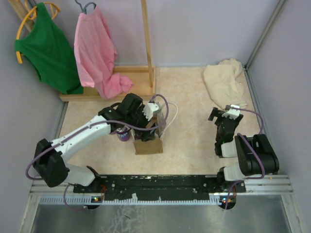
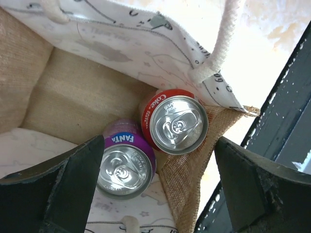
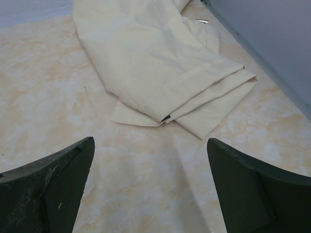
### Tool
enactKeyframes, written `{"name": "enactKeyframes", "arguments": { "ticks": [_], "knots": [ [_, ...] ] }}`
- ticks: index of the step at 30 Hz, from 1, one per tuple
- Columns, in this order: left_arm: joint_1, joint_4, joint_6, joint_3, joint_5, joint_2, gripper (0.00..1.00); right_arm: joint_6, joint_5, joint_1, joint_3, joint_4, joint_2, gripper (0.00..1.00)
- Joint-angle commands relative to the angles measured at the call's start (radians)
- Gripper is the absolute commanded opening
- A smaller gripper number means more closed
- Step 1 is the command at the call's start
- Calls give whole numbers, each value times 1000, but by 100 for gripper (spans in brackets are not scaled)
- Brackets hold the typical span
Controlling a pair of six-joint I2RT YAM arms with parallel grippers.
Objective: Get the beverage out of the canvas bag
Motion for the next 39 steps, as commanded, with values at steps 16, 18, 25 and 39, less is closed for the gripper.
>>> {"name": "enactKeyframes", "arguments": {
  "ticks": [16, 18, 25, 39],
  "knots": [
    [-4, 128, -16, 86, -108, -102, 98, -10, 3, -3, 9, 42, 3, 99],
    [-4, 120, -3, 82, -133, -103, 97, -11, 4, -3, 8, 42, 3, 99],
    [-4, 116, 73, 79, -138, -50, 95, -10, 2, -3, 8, 42, 3, 99],
    [-4, 65, 56, 182, -103, 147, 98, -11, 3, -3, 8, 41, 3, 99]
  ]
}}
